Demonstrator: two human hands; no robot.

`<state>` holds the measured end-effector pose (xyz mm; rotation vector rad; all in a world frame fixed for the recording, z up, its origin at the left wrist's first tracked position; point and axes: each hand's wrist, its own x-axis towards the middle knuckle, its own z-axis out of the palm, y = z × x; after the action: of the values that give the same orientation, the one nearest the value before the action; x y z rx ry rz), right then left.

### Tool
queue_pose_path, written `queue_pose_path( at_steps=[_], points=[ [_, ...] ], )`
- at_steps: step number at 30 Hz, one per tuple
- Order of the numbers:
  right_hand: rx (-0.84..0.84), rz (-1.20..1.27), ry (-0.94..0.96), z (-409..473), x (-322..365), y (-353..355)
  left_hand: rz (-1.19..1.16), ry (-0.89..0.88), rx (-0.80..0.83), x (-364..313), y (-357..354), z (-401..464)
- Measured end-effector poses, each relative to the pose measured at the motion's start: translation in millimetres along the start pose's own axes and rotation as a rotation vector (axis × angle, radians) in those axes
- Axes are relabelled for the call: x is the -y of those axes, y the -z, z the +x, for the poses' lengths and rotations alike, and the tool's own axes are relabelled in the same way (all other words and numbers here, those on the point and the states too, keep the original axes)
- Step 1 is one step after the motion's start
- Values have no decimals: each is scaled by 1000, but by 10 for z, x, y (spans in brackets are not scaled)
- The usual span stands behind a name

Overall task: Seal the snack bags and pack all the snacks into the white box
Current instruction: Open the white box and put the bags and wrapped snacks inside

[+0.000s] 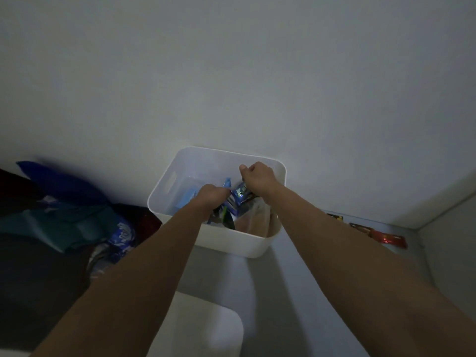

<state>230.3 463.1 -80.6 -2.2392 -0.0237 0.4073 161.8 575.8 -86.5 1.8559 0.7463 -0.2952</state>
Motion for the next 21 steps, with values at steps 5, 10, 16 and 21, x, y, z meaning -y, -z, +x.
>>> queue_pose_path(
  at_steps=[5, 10, 16, 21],
  points=[
    [26, 81, 36, -84, 6, 248, -132, 40, -116, 7, -24, 81],
    [-60, 356, -42, -152, -221, 678, 93, -115, -287, -102, -181, 34],
    [-144, 383, -85, -270, -968, 1340, 9, -473, -281, -486, -873, -367],
    [-194, 237, -207, -440, -1902, 1778, 102, -688, -38, -556, -1738, -660]
  ],
)
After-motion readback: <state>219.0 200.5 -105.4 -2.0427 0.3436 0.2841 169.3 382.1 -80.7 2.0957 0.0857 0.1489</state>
